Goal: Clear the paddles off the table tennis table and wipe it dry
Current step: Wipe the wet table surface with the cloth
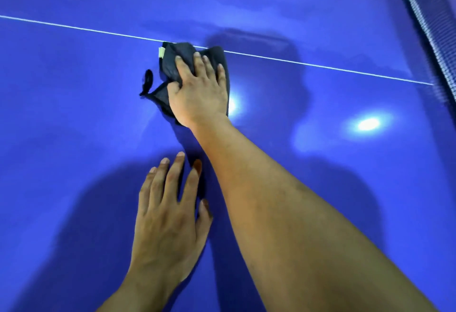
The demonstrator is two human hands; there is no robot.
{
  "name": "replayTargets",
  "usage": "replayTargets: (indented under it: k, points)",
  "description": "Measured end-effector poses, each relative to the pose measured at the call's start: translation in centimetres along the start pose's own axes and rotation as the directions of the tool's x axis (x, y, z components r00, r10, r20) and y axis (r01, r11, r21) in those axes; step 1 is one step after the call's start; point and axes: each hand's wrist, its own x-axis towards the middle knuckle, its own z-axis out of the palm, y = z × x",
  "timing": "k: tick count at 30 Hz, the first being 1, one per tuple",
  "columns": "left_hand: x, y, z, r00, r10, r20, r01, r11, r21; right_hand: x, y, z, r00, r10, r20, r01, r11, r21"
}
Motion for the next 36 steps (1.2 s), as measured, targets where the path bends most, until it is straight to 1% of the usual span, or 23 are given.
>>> replayTargets:
  k: [2,4,7,10,12,17,19,21,23,28,32,36]
  points:
    - [-0.2,0.6,0.0,0.998,0.05,-0.046,-0.048,0.998,0.04,-1.0,1.1,-0.3,1.0,-0.024,-0.011,0.024,1.0,0.013]
    - [-0.5,2.0,0.0,0.995,0.093,-0.049,-0.091,0.995,0.034,-2.4,3.8,-0.9,0.999,-0.028,-0.027,0.029,0.999,0.021]
    - [-1.3,6.0,0.4,0.984,0.172,-0.037,-0.172,0.985,0.005,-4.1,9.6,-2.7,0.998,0.035,-0.046,-0.034,0.999,0.022]
    - [-2.4,11.2,1.3,0.966,0.259,0.017,-0.259,0.966,-0.015,-5.9,17.4,-5.2,0.989,0.124,-0.075,-0.126,0.992,-0.022]
    - [-3.1,14.2,2.0,0.963,0.264,0.049,-0.263,0.964,-0.032,-7.8,23.2,-7.1,0.974,0.201,-0.1,-0.207,0.977,-0.053]
    - [-4.1,16.0,3.4,0.969,0.223,0.105,-0.221,0.975,-0.026,-14.0,36.3,-11.7,0.893,0.411,-0.182,-0.424,0.905,-0.039]
    - [-4.2,16.4,3.5,0.97,0.212,0.119,-0.211,0.977,-0.023,-16.9,40.5,-13.5,0.858,0.468,-0.21,-0.48,0.877,-0.007]
    - [-4.2,16.8,3.6,0.972,0.198,0.126,-0.198,0.98,-0.016,-19.2,43.3,-14.4,0.836,0.502,-0.22,-0.506,0.862,0.043]
    - [-4.4,17.1,3.7,0.974,0.189,0.125,-0.189,0.982,-0.013,-20.8,44.7,-14.8,0.825,0.52,-0.22,-0.518,0.852,0.069]
    - [-4.4,17.5,3.3,0.98,0.179,0.09,-0.174,0.983,-0.062,-21.3,44.8,-15.2,0.83,0.514,-0.218,-0.514,0.855,0.06]
    - [-5.4,16.4,2.8,0.981,0.185,0.057,-0.178,0.978,-0.105,-21.9,42.9,-14.5,0.859,0.472,-0.197,-0.475,0.88,0.036]
    - [-7.5,12.5,1.6,0.987,0.158,0.041,-0.154,0.984,-0.092,-21.7,38.6,-13.2,0.894,0.398,-0.205,-0.417,0.907,-0.058]
